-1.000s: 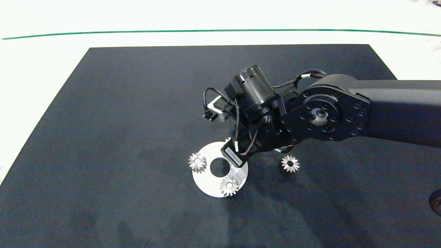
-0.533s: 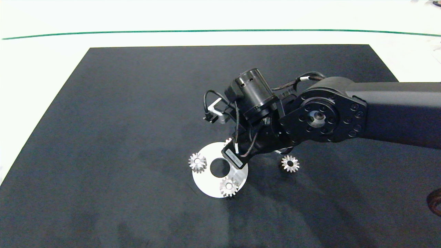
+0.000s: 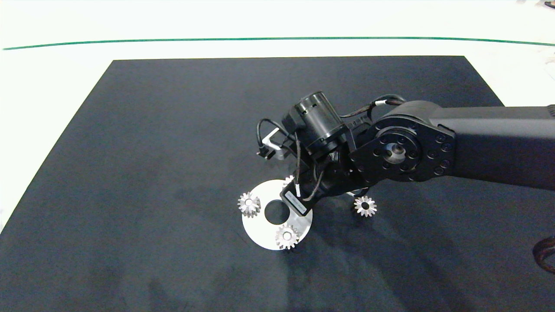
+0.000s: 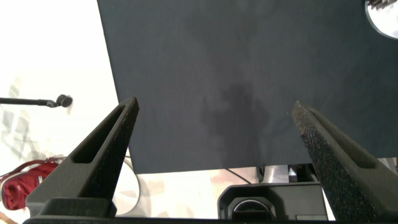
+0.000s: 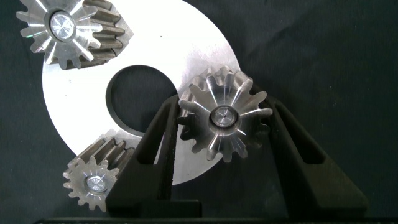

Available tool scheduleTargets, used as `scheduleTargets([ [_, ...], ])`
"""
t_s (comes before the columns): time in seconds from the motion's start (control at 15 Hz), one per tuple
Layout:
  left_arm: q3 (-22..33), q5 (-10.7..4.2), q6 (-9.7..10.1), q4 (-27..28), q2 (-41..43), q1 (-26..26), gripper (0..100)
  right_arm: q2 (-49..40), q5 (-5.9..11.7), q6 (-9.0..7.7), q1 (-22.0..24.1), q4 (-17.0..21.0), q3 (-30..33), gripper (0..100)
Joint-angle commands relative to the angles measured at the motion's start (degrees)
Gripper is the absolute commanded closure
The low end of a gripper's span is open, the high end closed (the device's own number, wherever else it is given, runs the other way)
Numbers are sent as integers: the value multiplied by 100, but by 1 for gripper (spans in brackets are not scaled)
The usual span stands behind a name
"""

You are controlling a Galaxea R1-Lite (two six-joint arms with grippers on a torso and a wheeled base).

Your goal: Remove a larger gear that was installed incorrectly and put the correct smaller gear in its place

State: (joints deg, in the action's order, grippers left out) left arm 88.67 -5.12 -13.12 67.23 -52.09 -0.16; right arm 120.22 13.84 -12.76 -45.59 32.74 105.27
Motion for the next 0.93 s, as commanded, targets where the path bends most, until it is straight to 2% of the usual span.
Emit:
scheduleTargets([
  [0.07,1,-7,-7,44,-3,-2,0,27,14,-24,7,30,-32,63],
  [0.73,-34,-7,-7,36,-3,-11,0,115,14,-24,86,39,-41,63],
  [0.93,-43,-7,-7,36,-3,-63,0,107,84,-16,86,39,-32,69],
])
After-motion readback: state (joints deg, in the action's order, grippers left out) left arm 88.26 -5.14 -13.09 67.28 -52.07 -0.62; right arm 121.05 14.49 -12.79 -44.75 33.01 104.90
